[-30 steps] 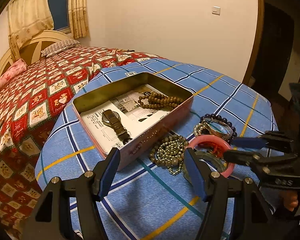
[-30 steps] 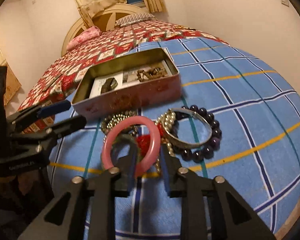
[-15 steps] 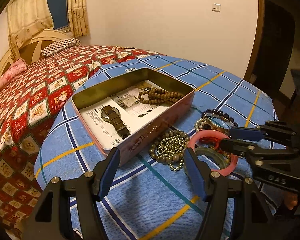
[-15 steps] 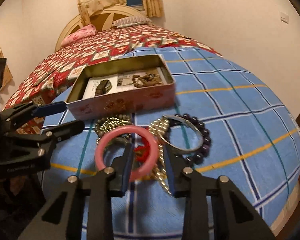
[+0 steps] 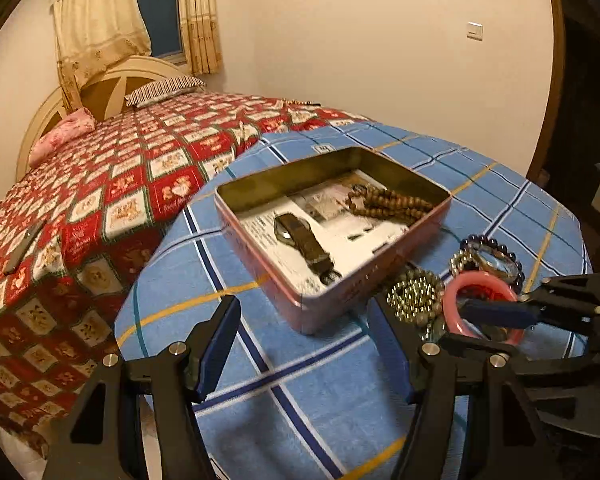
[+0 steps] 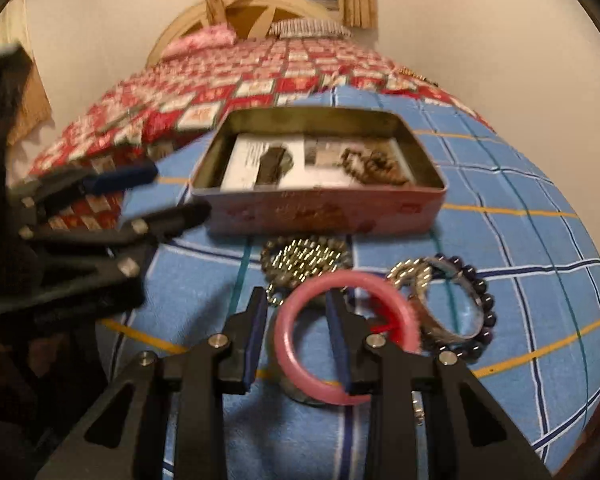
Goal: Organize jewelry
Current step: 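Lift the pink bangle with the right tool while the left tool moves to the green jade bangle, then grasp the green jade bangle with the left tool while the right tool holds the pink bangle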
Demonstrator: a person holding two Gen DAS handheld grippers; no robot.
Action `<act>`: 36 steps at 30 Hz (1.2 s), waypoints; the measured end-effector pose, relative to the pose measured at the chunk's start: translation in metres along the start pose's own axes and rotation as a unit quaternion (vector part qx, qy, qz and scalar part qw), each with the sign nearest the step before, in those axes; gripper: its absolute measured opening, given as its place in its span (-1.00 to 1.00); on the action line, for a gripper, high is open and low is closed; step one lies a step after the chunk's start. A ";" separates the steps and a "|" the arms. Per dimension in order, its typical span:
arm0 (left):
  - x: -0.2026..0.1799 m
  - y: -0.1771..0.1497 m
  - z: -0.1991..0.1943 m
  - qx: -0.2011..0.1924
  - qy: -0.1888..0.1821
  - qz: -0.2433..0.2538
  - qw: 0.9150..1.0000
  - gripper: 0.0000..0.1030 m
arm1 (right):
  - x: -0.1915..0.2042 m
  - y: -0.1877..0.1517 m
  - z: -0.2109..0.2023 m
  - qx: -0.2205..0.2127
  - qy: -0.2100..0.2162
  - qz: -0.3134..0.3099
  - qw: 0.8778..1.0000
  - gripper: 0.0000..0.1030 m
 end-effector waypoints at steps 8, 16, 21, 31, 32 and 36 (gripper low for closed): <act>-0.010 -0.002 -0.001 -0.004 -0.023 0.011 1.000 0.29 | -0.001 -0.004 -0.015 -0.030 -0.002 0.011 0.999 -0.75; -0.044 -0.002 -0.003 0.007 -0.062 0.049 0.997 0.29 | -0.014 -0.005 -0.054 -0.088 -0.046 0.027 0.995 -0.75; -0.071 -0.003 0.009 0.039 -0.088 0.066 0.993 0.13 | -0.022 -0.015 -0.051 -0.080 -0.090 0.026 0.992 -0.75; -0.089 -0.017 0.031 0.098 -0.107 0.092 0.985 -0.89 | -0.030 -0.023 -0.052 -0.092 -0.086 0.031 0.991 -0.75; -0.088 -0.017 0.029 0.096 -0.112 0.091 0.985 -0.89 | -0.029 -0.023 -0.052 -0.093 -0.086 0.030 0.992 -0.75; -0.075 -0.011 0.014 0.072 -0.114 0.080 0.988 -0.89 | -0.025 -0.023 -0.053 -0.097 -0.087 0.027 0.991 -0.75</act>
Point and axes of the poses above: each gripper's, at about its wrist camera, not at the fingertips, and z roughly the way its jaws point, x to its left, y to its top, the point moved 6 cm from there along z, roughly the way its jaws point, and after that the axes turned 13 degrees about x, right-handed, at the moved point
